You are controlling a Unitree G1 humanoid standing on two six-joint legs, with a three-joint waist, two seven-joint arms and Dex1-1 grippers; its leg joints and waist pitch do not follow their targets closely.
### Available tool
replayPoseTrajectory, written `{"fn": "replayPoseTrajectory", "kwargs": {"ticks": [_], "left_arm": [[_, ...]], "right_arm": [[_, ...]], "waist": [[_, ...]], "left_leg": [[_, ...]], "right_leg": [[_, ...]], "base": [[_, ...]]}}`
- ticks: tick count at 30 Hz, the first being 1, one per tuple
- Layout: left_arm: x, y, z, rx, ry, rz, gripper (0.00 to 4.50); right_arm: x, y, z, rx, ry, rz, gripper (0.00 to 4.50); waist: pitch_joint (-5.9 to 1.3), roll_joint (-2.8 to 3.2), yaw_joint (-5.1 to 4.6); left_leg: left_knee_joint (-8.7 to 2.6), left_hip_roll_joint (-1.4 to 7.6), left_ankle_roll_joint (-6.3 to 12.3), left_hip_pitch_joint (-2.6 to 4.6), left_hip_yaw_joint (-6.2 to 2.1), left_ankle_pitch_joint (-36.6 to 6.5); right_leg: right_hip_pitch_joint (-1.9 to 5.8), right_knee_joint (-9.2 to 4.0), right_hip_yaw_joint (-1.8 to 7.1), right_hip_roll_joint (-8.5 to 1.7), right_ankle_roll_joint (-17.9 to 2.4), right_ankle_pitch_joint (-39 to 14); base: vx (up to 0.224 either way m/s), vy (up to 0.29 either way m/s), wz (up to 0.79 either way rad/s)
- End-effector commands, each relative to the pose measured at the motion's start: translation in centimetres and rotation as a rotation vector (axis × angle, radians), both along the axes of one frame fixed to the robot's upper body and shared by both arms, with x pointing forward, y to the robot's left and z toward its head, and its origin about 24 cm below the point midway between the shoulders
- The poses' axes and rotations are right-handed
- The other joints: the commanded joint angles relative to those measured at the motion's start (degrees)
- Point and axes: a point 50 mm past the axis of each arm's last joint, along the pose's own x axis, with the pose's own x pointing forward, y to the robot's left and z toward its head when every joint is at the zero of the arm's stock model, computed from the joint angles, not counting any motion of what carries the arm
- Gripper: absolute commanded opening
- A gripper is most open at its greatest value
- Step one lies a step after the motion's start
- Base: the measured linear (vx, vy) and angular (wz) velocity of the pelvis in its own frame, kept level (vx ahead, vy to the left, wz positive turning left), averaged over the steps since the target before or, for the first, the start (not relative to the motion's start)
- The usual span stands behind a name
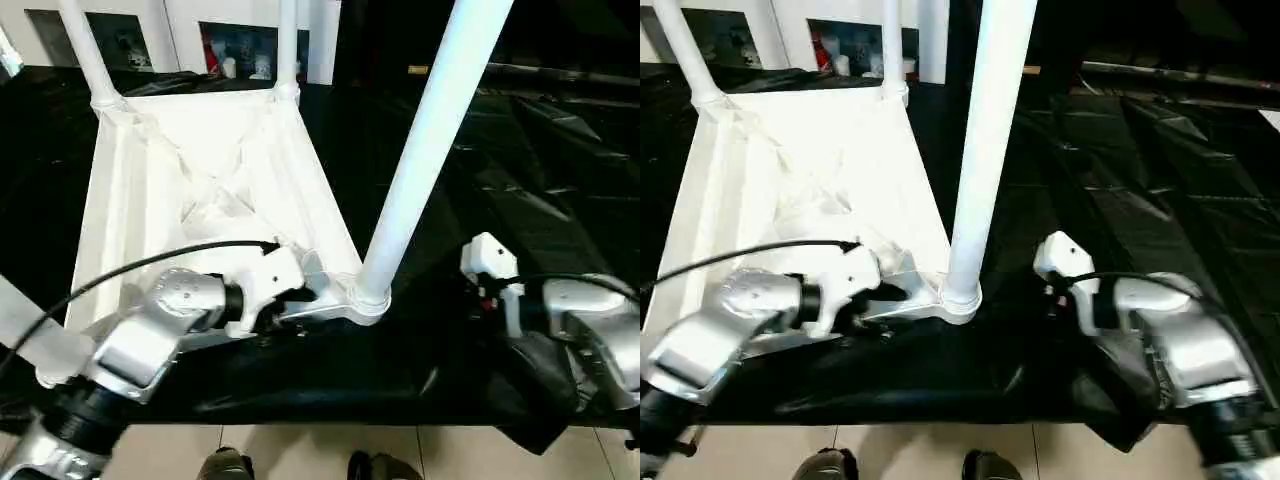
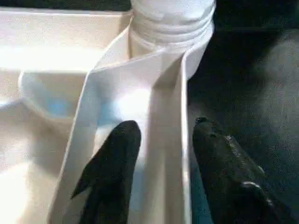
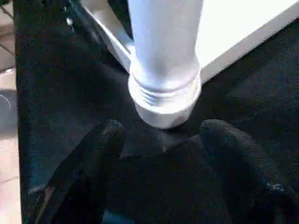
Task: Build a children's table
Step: Rotate leg to tighten
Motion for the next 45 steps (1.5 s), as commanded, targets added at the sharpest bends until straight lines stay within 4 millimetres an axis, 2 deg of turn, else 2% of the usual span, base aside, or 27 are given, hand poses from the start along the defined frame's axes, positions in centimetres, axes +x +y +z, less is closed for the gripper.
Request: {"fn": "replayPoseTrajectory", "kwargs": {"ticks": [1, 3, 4, 6, 12, 16, 19, 21, 23, 26, 28, 29, 32, 35, 45], "left_arm": [[-0.1, 0.3, -0.3, 0.026, 0.016, 0.011, 1.94], [-0.2, 0.3, -0.3, 0.03, 0.018, 0.003, 1.67], [-0.3, 0.2, -0.3, 0.034, 0.02, -0.003, 1.62], [-0.4, 0.1, -0.4, 0.038, 0.023, -0.009, 1.33], [-0.5, -0.8, -0.5, 0.03, 0.035, -0.028, 0.88], [-0.5, -0.8, -0.6, 0.037, 0.042, -0.039, 0.49], [-0.6, -0.7, -0.7, 0.042, 0.048, -0.042, 0.23], [-0.5, -0.6, -0.7, 0.043, 0.051, -0.04, 0.04], [-0.5, -0.6, -0.7, 0.039, 0.054, -0.037, 0.0], [-0.4, -0.6, -0.7, 0.031, 0.053, -0.038, 0.0], [-0.3, -0.6, -0.7, 0.02, 0.055, -0.037, 0.0], [-0.3, -0.6, -0.8, 0.017, 0.056, -0.036, 0.0], [-0.3, -0.6, -0.8, 0.014, 0.058, -0.035, 0.0], [-0.3, -0.6, -0.9, 0.014, 0.06, -0.034, 0.0], [-0.4, -0.7, -1.1, 0.014, 0.062, -0.039, 0.0]], "right_arm": [[-0.4, 0.3, 0.0, -0.004, 0.009, 0.027, 3.12], [-0.5, 0.3, 0.2, -0.004, 0.012, 0.027, 3.12], [-0.5, 0.4, 0.2, -0.007, 0.016, 0.029, 3.12], [-0.6, 0.4, 0.2, -0.011, 0.019, 0.03, 3.12], [-0.7, 0.4, 0.3, -0.013, 0.025, 0.032, 3.12], [-0.7, 0.5, 0.3, -0.013, 0.024, 0.03, 3.12], [-0.4, 0.6, 0.3, -0.008, -0.006, 0.012, 3.12], [-0.1, 1.0, 0.3, 0.029, -0.009, -0.01, 3.38], [0.1, 1.6, 0.2, 0.078, 0.006, -0.019, 3.48], [0.1, 2.2, -0.4, 0.061, 0.006, -0.003, 3.81], [0.3, 2.6, -0.7, 0.051, -0.023, -0.007, 3.88], [0.5, 2.9, -0.9, 0.044, -0.041, -0.014, 3.98], [1.0, 3.2, -1.4, 0.017, -0.072, -0.025, 3.98], [1.3, 3.5, -1.6, 0.016, -0.08, -0.036, 3.98], [2.1, 4.7, -1.5, 0.116, -0.111, -0.058, 3.98]], "waist": [[-3.53, -0.1, 0.1], [-3.59, -0.08, 0.11], [-3.55, -0.48, 0.04], [-3.55, -0.28, 0.15], [-3.43, -0.2, 0.15], [-3.44, -0.24, 0.18], [-3.51, -0.1, 0.15], [-3.49, -0.13, 0.1], [-3.47, -0.15, 0.03], [-3.46, -0.05, 0.07], [-3.51, -0.02, 0.03], [-3.57, -0.43, -0.05], [-3.46, -0.22, -0.05], [-3.47, -0.32, -0.09], [-3.85, -0.31, -0.07]], "left_leg": [[-3.85, -0.28, 1.78, 0.86, -0.03, -15.1], [-3.82, -0.28, 1.78, 0.86, 0.0, -14.5], [-3.82, -0.28, 1.89, 0.84, 0.07, -14.4], [-3.82, -0.24, 1.95, 0.87, 0.04, -14.2], [-3.86, -0.29, 1.76, 0.84, 0.06, -14.6], [-3.92, -0.29, 1.59, 0.82, -0.01, -15.0], [-3.91, -0.28, 1.52, 0.85, 0.01, -14.8], [-3.93, -0.34, 1.49, 0.8, 0.02, -14.8], [-3.94, -0.38, 1.39, 0.83, 0.02, -15.2], [-4.05, -0.28, 1.0, 0.85, -0.06, -15.6], [-4.04, -0.31, 0.88, 0.84, -0.03, -15.1], [-3.97, -0.36, 0.91, 0.82, 0.08, -15.0], [-4.04, -0.37, 0.65, 0.81, 0.01, -15.7], [-4.12, -0.4, 0.54, 0.78, -0.04, -16.2], [-3.99, -0.4, 0.9, 0.8, 0.11, -14.4]], "right_leg": [[2.84, -4.63, 1.14, -1.6, -8.6, -19.4], [2.89, -4.45, 1.11, -1.5, -9.0, -17.5], [2.9, -4.48, 1.11, -1.48, -9.0, -17.5], [2.89, -4.44, 1.14, -1.6, -9.0, -17.6], [2.85, -4.62, 1.15, -1.6, -8.7, -18.5], [2.86, -4.72, 1.16, -1.62, -8.1, -19.5], [2.82, -4.67, 1.14, -1.61, -8.4, -18.7], [2.78, -4.66, 1.11, -1.59, -8.5, -18.7], [2.74, -4.68, 1.09, -1.58, -8.4, -19.2], [2.75, -4.72, 1.09, -1.6, -8.2, -19.5], [2.71, -4.62, 1.09, -1.58, -8.3, -18.7], [2.76, -4.68, 1.08, -1.57, -8.4, -18.7], [2.62, -4.78, 1.08, -1.69, -7.9, -20.6], [2.65, -4.92, 1.13, -1.7, -7.3, -22.1], [2.86, -4.44, 1.14, -1.59, -8.3, -18.2]], "base": [[0.0, 0.0, 0.0], [0.0, 0.0, 0.0], [0.0, 0.0, 0.0], [0.0, 0.0, 0.0], [0.0, 0.0, 0.0], [0.0, 0.0, 0.0], [0.0, 0.0, 0.0], [0.0, 0.0, 0.0], [0.0, 0.0, 0.0], [0.0, 0.0, 0.0], [0.0, 0.0, 0.0], [0.0, 0.0, 0.0], [0.0, 0.0, 0.0], [0.0, 0.0, 0.0], [0.0, 0.0, 0.0]]}}
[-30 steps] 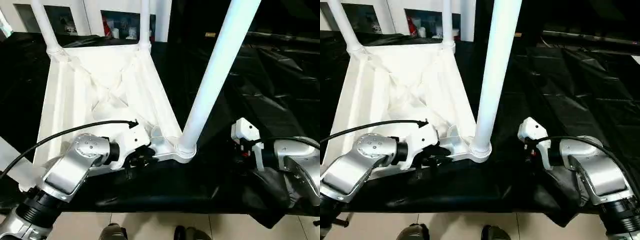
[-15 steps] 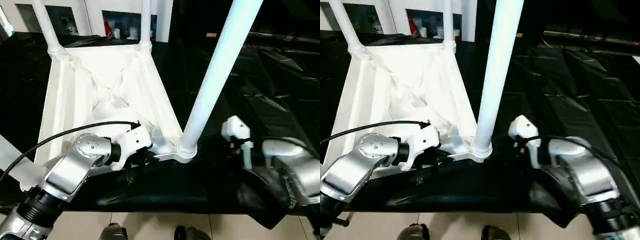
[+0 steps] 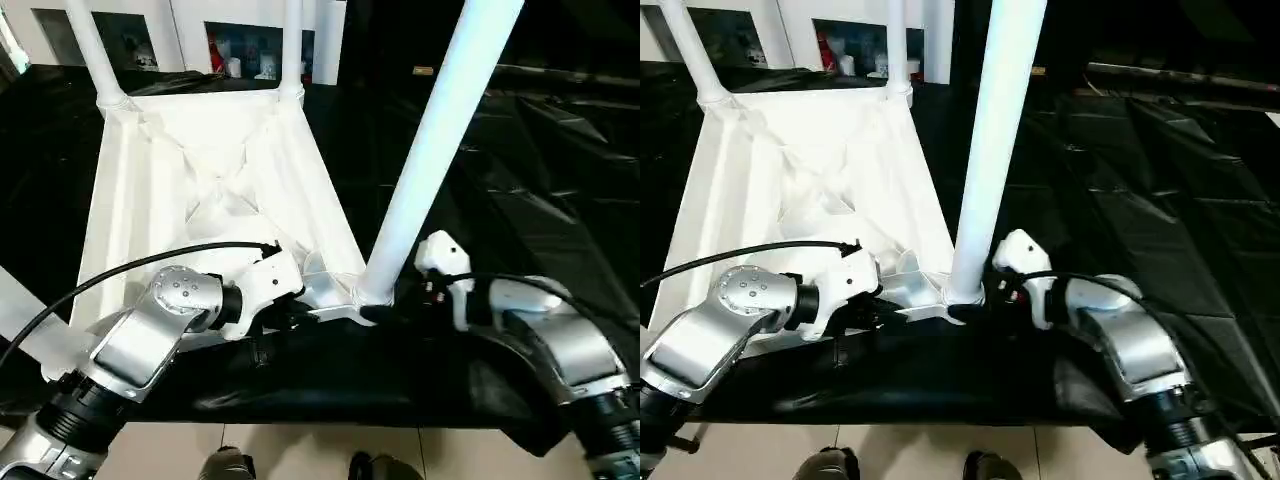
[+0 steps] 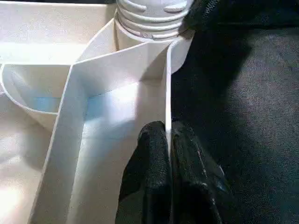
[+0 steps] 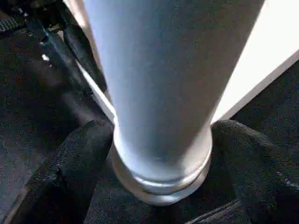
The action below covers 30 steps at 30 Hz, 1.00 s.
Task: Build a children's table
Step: Rotate leg to tighten
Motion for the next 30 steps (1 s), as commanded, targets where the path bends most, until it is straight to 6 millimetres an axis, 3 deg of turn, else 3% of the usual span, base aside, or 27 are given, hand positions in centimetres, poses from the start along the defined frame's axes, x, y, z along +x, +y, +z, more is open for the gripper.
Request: {"fn": "replayPoseTrajectory", "kwargs": {"ticks": [1, 7, 8, 10, 11, 20, 30], "left_arm": [[-0.2, 0.1, -1.1, 0.011, 0.041, 0.009, 0.0], [-0.2, 0.1, -1.2, 0.014, 0.04, 0.01, 0.0], [-0.2, 0.2, -1.2, 0.014, 0.041, 0.01, 0.0], [-0.2, 0.2, -1.2, 0.016, 0.042, 0.009, 0.0], [-0.2, 0.2, -1.2, 0.016, 0.042, 0.01, 0.0], [-0.2, 0.3, -1.3, 0.018, 0.045, 0.012, 0.0], [-0.2, 0.4, -1.4, 0.022, 0.045, 0.017, 0.0]], "right_arm": [[0.4, -0.1, 0.5, 0.017, -0.018, -0.007, 3.98], [0.5, 0.1, 0.2, 0.031, -0.01, -0.002, 3.98], [0.5, 0.2, 0.2, 0.039, -0.005, -0.002, 3.72], [0.6, 0.3, 0.2, 0.047, 0.0, -0.001, 3.72], [0.6, 0.3, 0.1, 0.049, 0.002, -0.002, 3.46], [0.6, 0.4, -0.2, 0.053, 0.014, 0.003, 2.77], [0.4, 0.5, -0.6, 0.05, 0.025, 0.01, 2.65]], "waist": [[-3.8, -0.31, -0.19], [-3.81, -0.31, -0.19], [-3.82, -0.32, -0.19], [-3.82, -0.3, -0.19], [-3.85, -0.33, -0.23], [-3.73, -0.29, -0.2], [-3.56, -0.29, -0.25]], "left_leg": [[-3.88, -0.32, 0.91, 0.77, 0.09, -14.5], [-3.87, -0.33, 0.92, 0.76, 0.09, -14.7], [-3.88, -0.3, 0.89, 0.82, 0.09, -14.8], [-3.88, -0.3, 0.85, 0.85, 0.08, -14.9], [-3.86, -0.31, 0.87, 0.84, 0.08, -14.7], [-3.88, -0.34, 0.9, 0.79, 0.1, -14.6], [-3.94, -0.34, 0.92, 0.8, 0.09, -15.0]], "right_leg": [[2.86, -4.36, 1.1, -1.55, -8.3, -18.4], [2.81, -4.45, 1.13, -1.62, -8.1, -19.3], [2.76, -4.44, 1.12, -1.6, -8.0, -19.4], [2.75, -4.45, 1.13, -1.62, -8.0, -19.5], [2.78, -4.38, 1.12, -1.61, -8.2, -19.2], [2.78, -4.43, 1.15, -1.61, -8.1, -19.3], [2.69, -4.49, 1.16, -1.56, -8.0, -19.5]], "base": [[0.0, 0.0, 0.0], [0.0, 0.0, 0.0], [0.0, 0.0, 0.0], [0.0, 0.0, 0.0], [0.0, 0.0, 0.0], [0.0, 0.0, 0.0], [0.0, 0.0, 0.0]]}}
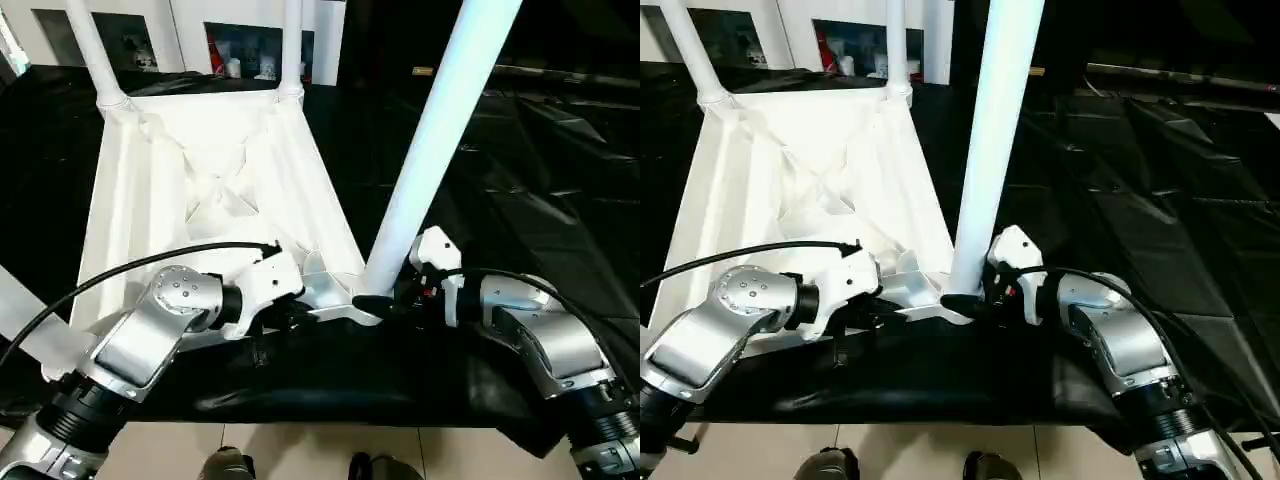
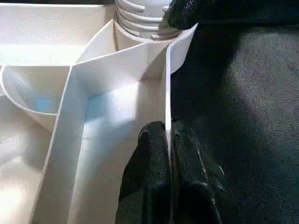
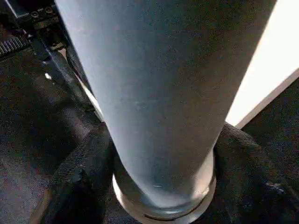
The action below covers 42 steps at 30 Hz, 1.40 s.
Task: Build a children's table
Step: Rotate leg to tighten
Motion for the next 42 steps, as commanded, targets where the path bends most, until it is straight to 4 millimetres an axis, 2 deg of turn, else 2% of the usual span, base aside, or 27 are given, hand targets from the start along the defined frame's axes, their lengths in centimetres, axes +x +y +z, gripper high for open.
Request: {"fn": "replayPoseTrajectory", "kwargs": {"ticks": [1, 5, 7, 9, 10, 11, 12, 13, 15, 17, 18, 19, 20, 22, 24, 26, 28, 32, 33, 35, 36, 37, 38, 39, 41, 42], "left_arm": [[-0.3, 0.4, -1.3, 0.018, 0.052, 0.023, 0.0], [0.5, 0.2, -1.5, -0.015, 0.031, 0.103, 0.0], [1.1, -0.2, -1.6, -0.048, 0.029, 0.157, 0.0], [2.3, -1.4, -1.8, -0.071, 0.017, 0.221, 0.0], [2.3, -1.4, -1.8, -0.071, 0.017, 0.221, 0.0], [3.3, -2.8, -1.8, -0.101, 0.007, 0.274, 0.0], [3.8, -3.8, -1.7, -0.126, 0.01, 0.297, 0.0], [3.8, -4.0, -1.7, -0.13, 0.011, 0.301, 0.0], [4.6, -5.9, -1.7, -0.155, 0.006, 0.335, 0.0], [5.1, -7.5, -1.7, -0.162, 0.003, 0.349, 0.0], [5.2, -8.1, -1.7, -0.164, 0.0, 0.346, 0.0], [5.2, -8.4, -1.6, -0.166, -0.002, 0.342, 0.0], [5.3, -8.7, -1.6, -0.168, -0.005, 0.334, 0.0], [5.3, -8.7, -1.6, -0.159, -0.004, 0.326, 0.0], [5.3, -8.2, -2.0, -0.134, 0.008, 0.319, 0.0], [5.3, -8.0, -2.3, -0.124, 0.014, 0.322, 0.0], [5.3, -7.1, -2.9, -0.087, 0.034, 0.307, 0.0], [4.9, -5.3, -3.0, -0.077, 0.046, 0.23, 0.0], [4.7, -4.7, -2.9, -0.067, 0.055, 0.206, 0.0], [4.3, -3.7, -2.8, -0.063, 0.071, 0.135, 0.0], [4.3, -3.7, -2.8, -0.063, 0.071, 0.135, 0.0], [3.8, -2.8, -2.4, -0.07, 0.078, 0.029, 0.0], [3.8, -2.8, -2.4, -0.07, 0.078, 0.029, 0.0], [3.2, -2.2, -2.0, -0.098, 0.082, -0.084, 0.0], [3.1, -1.5, -1.9, -0.077, 0.094, -0.106, 0.0], [3.0, -1.2, -1.8, -0.072, 0.095, -0.118, 0.0]], "right_arm": [[-0.1, -0.2, -0.3, -0.006, 0.01, -0.006, 2.65], [0.6, -0.2, -0.9, 0.02, 0.001, -0.112, 2.65], [1.5, -0.1, -1.4, 0.043, 0.007, -0.233, 2.65], [2.3, 0.7, -2.7, 0.048, 0.037, -0.39, 2.65], [2.3, 0.7, -2.7, 0.048, 0.037, -0.39, 2.65], [2.7, 1.7, -3.6, 0.028, 0.048, -0.487, 2.65], [3.0, 2.5, -3.9, 0.02, 0.048, -0.544, 2.65], [3.1, 2.6, -3.9, 0.019, 0.048, -0.554, 2.65], [3.8, 4.0, -4.1, 0.003, 0.048, -0.662, 2.65], [4.5, 5.2, -4.1, -0.002, 0.046, -0.728, 2.65], [4.6, 5.7, -4.0, 0.011, 0.051, -0.735, 2.65], [4.8, 6.1, -3.9, 0.021, 0.052, -0.735, 2.65], [4.9, 6.6, -3.5, 0.041, 0.039, -0.709, 2.65], [5.0, 6.9, -3.1, 0.079, 0.032, -0.685, 2.65], [5.1, 6.9, -2.6, 0.114, 0.027, -0.659, 3.2], [5.2, 7.0, -2.4, 0.121, 0.021, -0.656, 3.34], [5.3, 6.5, -1.8, 0.139, -0.005, -0.619, 3.52], [4.6, 4.3, -0.4, 0.115, -0.062, -0.417, 3.82], [4.2, 3.5, -0.1, 0.105, -0.074, -0.36, 4.04], [3.5, 2.2, 0.4, 0.09, -0.089, -0.276, 4.04], [3.5, 2.2, 0.4, 0.09, -0.089, -0.276, 4.04], [2.8, 1.0, 0.9, 0.073, -0.097, -0.195, 4.04], [2.8, 1.0, 0.9, 0.073, -0.097, -0.195, 4.04], [2.4, 0.2, 1.2, 0.051, -0.102, -0.131, 4.04], [1.9, -0.3, 1.4, 0.035, -0.085, -0.071, 4.04], [1.7, -0.4, 1.4, 0.027, -0.079, -0.049, 4.04]], "waist": [[-3.55, -0.25, -0.22], [-3.33, -0.36, -0.4], [-3.22, -0.54, -0.6], [-3.22, -0.64, -1.1], [-3.16, -0.54, -1.29], [-3.32, -0.46, -1.41], [-3.11, -0.54, -1.79], [-3.02, -0.48, -1.79], [-2.95, -0.57, -2.05], [-2.91, -0.83, -2.19], [-3.1, -0.86, -2.15], [-3.15, -0.39, -2.05], [-3.17, -0.14, -2.13], [-3.18, -0.16, -2.21], [-3.26, -0.1, -2.3], [-3.41, -0.1, -2.22], [-3.47, -0.13, -2.12], [-3.5, -0.27, -1.53], [-3.41, -0.39, -1.39], [-3.4, -0.33, -1.3], [-3.2, -0.25, -1.21], [-3.08, -0.31, -1.29], [-3.12, -0.31, -1.26], [-3.12, -0.19, -1.28], [-3.29, -0.15, -1.23], [-3.39, 0.33, -0.9]], "left_leg": [[-3.95, -0.34, 0.93, 0.77, 0.08, -15.0], [-4.02, -0.35, 0.75, 0.68, 0.14, -15.7], [-4.1, -0.61, 0.14, 0.77, 0.05, -17.3], [-4.23, -0.74, -0.44, 0.62, -0.18, -17.7], [-4.22, -0.76, -0.58, 0.68, -0.14, -18.1], [-4.17, -0.81, -0.89, 0.94, -0.31, -19.0], [-4.27, -0.95, -1.07, 0.81, -0.27, -19.5], [-4.23, -1.0, -1.3, 0.99, -0.29, -20.3], [-4.28, -1.21, -1.59, 1.22, -0.67, -22.6], [-4.21, -1.57, -1.41, 1.47, -0.9, -23.9], [-4.32, -1.78, -0.85, 1.38, -1.11, -23.4], [-4.51, -1.78, -0.58, 1.5, -1.23, -23.3], [-5.19, -1.49, 0.06, 1.28, -1.39, -22.8], [-5.47, -1.35, 0.23, 1.13, -1.45, -23.0], [-5.75, -1.25, 0.55, 0.87, -1.46, -22.8], [-5.77, -1.21, 0.9, 0.74, -1.35, -21.7], [-5.69, -1.25, 1.24, 0.9, -1.2, -21.7], [-5.61, -1.03, 2.59, 0.84, -0.96, -19.5], [-5.59, -0.91, 2.87, 0.75, -0.85, -18.4], [-5.61, -0.77, 3.14, 0.66, -0.8, -17.6], [-5.62, -0.81, 3.17, 0.7, -0.82, -17.9], [-5.61, -0.81, 3.18, 0.73, -0.83, -19.0], [-5.6, -0.72, 3.28, 0.58, -0.86, -19.1], [-5.52, -0.7, 3.27, 0.8, -0.86, -19.7], [-5.47, -0.45, 3.27, 0.91, -0.73, -18.5], [-5.3, -0.23, 3.25, 1.46, -0.45, -17.8]], "right_leg": [[2.69, -4.53, 1.15, -1.56, -8.0, -19.5], [2.5, -4.78, 1.19, -1.62, -7.8, -20.8], [2.33, -5.23, 1.1, -1.66, -6.7, -25.2], [2.3, -5.55, 1.05, -1.76, -5.0, -28.4], [2.03, -5.69, 1.05, -1.77, -4.8, -29.1], [2.03, -5.84, 0.92, -1.82, -4.3, -30.5], [1.89, -6.25, 0.83, -1.69, -3.7, -31.9], [1.62, -6.42, 0.77, -1.7, -3.2, -33.2], [1.41, -7.02, 0.43, -1.81, -1.1, -37.5], [1.19, -7.66, 0.06, -1.76, 0.6, -40.4], [1.42, -7.88, -0.07, -1.96, 1.2, -40.6], [1.45, -8.0, -0.13, -2.12, 1.0, -40.0], [2.0, -7.98, -0.41, -1.94, -0.1, -35.7], [2.21, -7.91, -0.43, -1.91, -0.8, -33.3], [2.51, -7.47, -0.26, -1.87, -2.3, -29.6], [2.69, -7.19, -0.06, -1.93, -3.4, -27.0], [2.64, -7.3, 0.05, -2.01, -3.9, -26.7], [3.01, -7.23, 0.3, -2.19, -4.4, -25.2], [2.95, -7.12, 0.43, -2.28, -4.8, -24.3], [3.12, -6.9, 0.45, -2.26, -5.7, -23.6], [3.01, -6.98, 0.44, -2.29, -5.7, -24.3], [2.9, -7.12, 0.5, -2.24, -5.6, -26.1], [2.91, -7.01, 0.66, -2.38, -5.3, -26.9], [2.53, -7.08, 0.65, -2.4, -5.6, -27.6], [2.64, -6.7, 0.78, -2.33, -6.3, -25.3], [2.18, -6.51, 0.9, -2.18, -7.7, -22.7]], "base": [[0.0, 0.0, 0.0], [0.0, 0.0, 0.0], [0.0, 0.0, 0.0], [0.0, 0.0, 0.0], [0.0, 0.0, 0.0], [0.0, 0.0, 0.0], [0.0, 0.0, 0.0], [0.0, 0.0, 0.0], [-0.028, 0.007, 0.0], [0.0, 0.0, 0.0], [0.0, 0.0, 0.0], [0.0, 0.0, 0.0], [0.0, 0.0, 0.0], [0.0, 0.0, 0.0], [0.0, 0.0, 0.0], [0.0, 0.0, 0.0], [0.0, 0.0, 0.0], [0.0, 0.0, 0.0], [0.0, 0.0, 0.0], [0.0, 0.0, 0.0], [0.0, 0.0, 0.0], [0.0, 0.0, 0.0], [0.0, 0.0, 0.0], [0.0, 0.0, 0.0], [0.0, 0.0, 0.0], [0.0, 0.0, 0.0]]}}
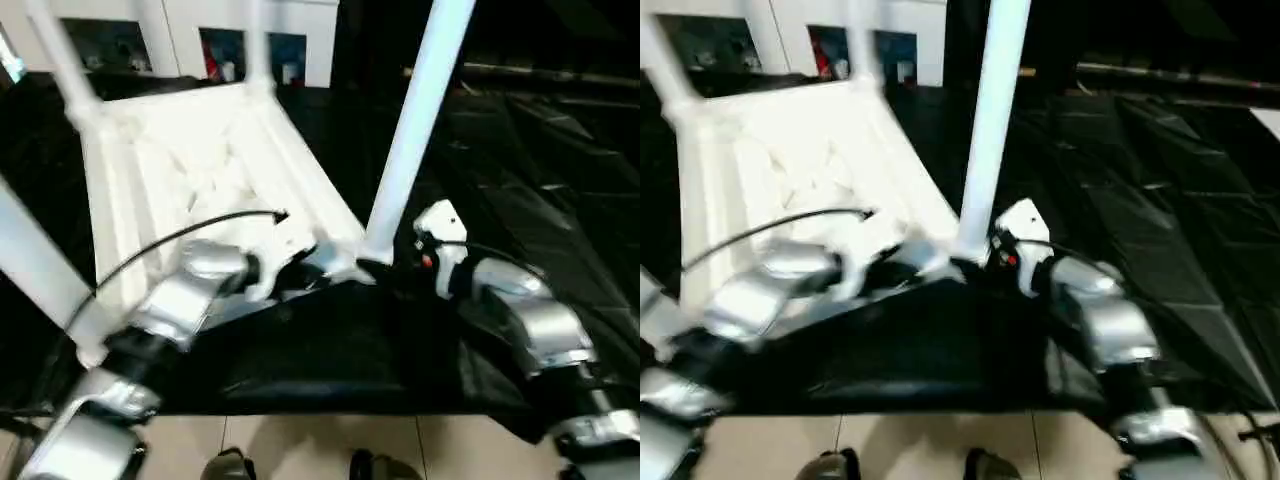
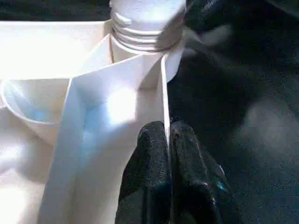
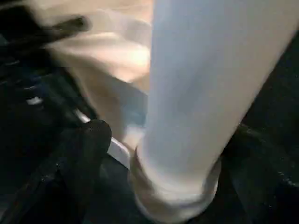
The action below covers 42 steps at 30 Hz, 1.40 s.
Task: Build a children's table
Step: Rotate leg to tighten
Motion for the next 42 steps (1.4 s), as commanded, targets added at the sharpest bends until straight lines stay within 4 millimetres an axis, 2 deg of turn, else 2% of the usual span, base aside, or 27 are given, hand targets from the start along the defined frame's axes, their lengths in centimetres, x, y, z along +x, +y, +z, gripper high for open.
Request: {"fn": "replayPoseTrajectory", "kwargs": {"ticks": [1, 2, 3, 4, 6, 9, 10, 11, 13, 15, 17, 21, 22, 26, 35, 37, 40, 42], "left_arm": [[-1.2, -0.4, -1.2, 0.013, 0.076, -0.097, 0.0], [-1.3, -0.2, -0.8, -0.002, 0.077, -0.128, 0.0], [-1.5, 0.0, -0.4, -0.01, 0.075, -0.152, 0.0], [-1.6, 0.1, -0.2, -0.013, 0.075, -0.163, 0.0], [-1.8, 0.3, 0.0, -0.014, 0.078, -0.201, 0.0], [-2.0, 0.5, 0.2, -0.019, 0.085, -0.233, 0.0], [-2.0, 0.6, 0.2, -0.019, 0.085, -0.235, 0.0], [-2.0, 0.6, 0.2, -0.018, 0.086, -0.237, 0.0], [-1.9, 0.7, 0.2, -0.012, 0.084, -0.237, 0.0], [-1.9, 0.7, 0.2, -0.012, 0.083, -0.237, 0.0], [-2.0, 0.6, 0.2, -0.013, 0.084, -0.238, 0.0], [-2.0, 0.6, 0.1, -0.011, 0.085, -0.24, 0.0], [-2.0, 0.6, 0.1, -0.011, 0.085, -0.241, 0.0], [-1.9, 0.7, 0.1, -0.008, 0.087, -0.24, 0.0], [-1.8, 0.6, -0.3, -0.012, 0.076, -0.201, 0.0], [-1.2, 0.5, -0.5, 0.0, 0.048, -0.126, 0.0], [-0.4, 0.1, -0.7, -0.008, 0.025, -0.031, 0.0], [0.6, -1.1, -0.8, -0.031, 0.006, 0.087, 0.0]], "right_arm": [[-0.7, -0.1, 0.3, -0.013, 0.013, 0.076, 4.04], [-0.8, -0.3, 0.3, -0.037, 0.02, 0.1, 4.04], [-1.0, -0.5, 0.3, -0.056, 0.028, 0.128, 4.04], [-1.1, -0.6, 0.3, -0.064, 0.033, 0.141, 4.04], [-1.2, -0.7, 0.3, -0.079, 0.046, 0.179, 4.04], [-1.3, -0.7, 0.3, -0.108, 0.055, 0.221, 4.04], [-1.3, -0.7, 0.3, -0.109, 0.055, 0.222, 4.04], [-1.2, -0.7, 0.3, -0.111, 0.056, 0.225, 4.04], [-1.1, -0.4, 0.3, -0.107, 0.06, 0.233, 3.69], [-1.1, -0.3, 0.3, -0.105, 0.061, 0.235, 3.67], [-1.2, -0.2, 0.2, -0.104, 0.068, 0.249, 3.41], [-1.3, -0.1, 0.1, -0.099, 0.073, 0.257, 3.2], [-1.3, -0.1, 0.1, -0.099, 0.073, 0.257, 2.89], [-1.3, -0.2, 0.1, -0.093, 0.073, 0.262, 2.67], [-1.6, 0.0, -0.5, -0.068, 0.086, 0.251, 2.57], [-1.3, 0.2, -0.8, -0.045, 0.083, 0.192, 2.57], [-0.5, 0.6, -1.6, -0.032, 0.074, 0.059, 2.56], [0.5, 1.2, -2.9, -0.034, 0.077, -0.148, 2.56]], "waist": [[-3.29, 0.15, 0.05], [-3.32, 0.03, 0.19], [-3.61, -0.08, 0.44], [-3.68, 0.09, 0.62], [-3.86, 0.13, 0.68], [-4.07, -0.12, 0.73], [-4.03, -0.09, 0.79], [-3.9, -0.14, 0.78], [-3.74, -0.16, 0.84], [-3.57, -0.15, 0.83], [-3.58, -0.22, 0.8], [-3.77, -0.15, 0.83], [-3.79, -0.19, 0.82], [-3.85, -0.31, 0.84], [-3.93, -0.37, 0.81], [-3.84, -0.33, 0.81], [-3.62, -0.43, 0.56], [-3.47, -0.68, 0.11]], "left_leg": [[-3.51, 0.87, 2.91, 1.54, 0.62, -17.7], [-3.47, 0.91, 2.91, 1.34, 0.72, -16.6], [-3.35, 0.84, 3.09, 0.96, 0.65, -13.8], [-3.29, 0.88, 3.27, 0.98, 0.66, -12.5], [-2.8, 0.65, 4.1, 0.9, 0.85, -8.8], [-2.27, 0.46, 6.17, 0.97, 1.15, -5.3], [-2.28, 0.46, 6.38, 0.97, 1.19, -5.1], [-2.31, 0.48, 6.61, 0.91, 1.24, -5.6], [-2.47, 0.6, 6.15, 0.98, 1.25, -7.6], [-2.7, 0.73, 4.9, 1.06, 1.16, -10.2], [-2.77, 0.77, 4.31, 1.03, 1.07, -10.5], [-2.63, 0.73, 4.36, 1.03, 1.08, -9.4], [-2.59, 0.71, 4.45, 1.05, 1.11, -9.2], [-2.45, 0.64, 4.86, 0.94, 1.15, -8.7], [-2.41, 0.69, 4.12, 0.94, 1.08, -10.4], [-2.51, 0.68, 3.83, 0.97, 1.07, -11.1], [-2.78, 0.65, 2.27, 0.94, 0.95, -14.0], [-3.06, 0.46, 0.43, 0.7, 0.75, -15.7]], "right_leg": [[1.5, -4.44, 1.26, -1.41, -8.7, -22.1], [1.82, -3.95, 1.26, -1.3, -9.8, -19.6], [2.39, -3.23, 1.13, -1.33, -10.7, -15.8], [2.43, -2.97, 1.09, -1.31, -11.3, -13.9], [2.67, -2.01, 1.03, -0.97, -13.6, -5.9], [3.08, -1.26, 1.01, -0.98, -15.4, 1.0], [3.07, -1.26, 1.0, -1.0, -15.6, 1.2], [3.11, -1.37, 1.0, -1.12, -15.5, 0.3], [3.07, -1.72, 1.06, -1.34, -14.9, -3.3], [2.94, -2.16, 1.13, -1.55, -13.8, -8.3], [2.94, -2.22, 1.16, -1.59, -13.1, -9.8], [2.95, -2.0, 1.16, -1.5, -13.1, -8.2], [2.95, -1.98, 1.16, -1.46, -13.2, -7.8], [3.05, -1.86, 1.16, -1.45, -13.5, -7.1], [2.94, -2.01, 1.23, -1.53, -12.9, -10.3], [2.84, -2.18, 1.24, -1.5, -12.5, -11.5], [2.67, -2.8, 1.33, -1.75, -11.0, -17.4], [2.5, -3.21, 1.29, -1.75, -9.2, -22.0]], "base": [[0.053, -0.018, 0.12], [0.062, 0.002, 0.03], [0.062, 0.002, 0.03], [0.068, 0.019, -0.02], [0.065, 0.028, -0.01], [0.019, 0.011, 0.0], [0.0, 0.0, 0.0], [0.0, 0.0, 0.0], [0.0, 0.0, 0.0], [0.0, 0.0, 0.0], [0.0, 0.0, 0.0], [0.0, 0.0, 0.0], [0.0, 0.0, 0.0], [0.0, 0.0, 0.0], [0.0, 0.0, 0.0], [0.0, 0.0, 0.0], [0.0, 0.0, 0.0], [0.0, 0.0, 0.0]]}}
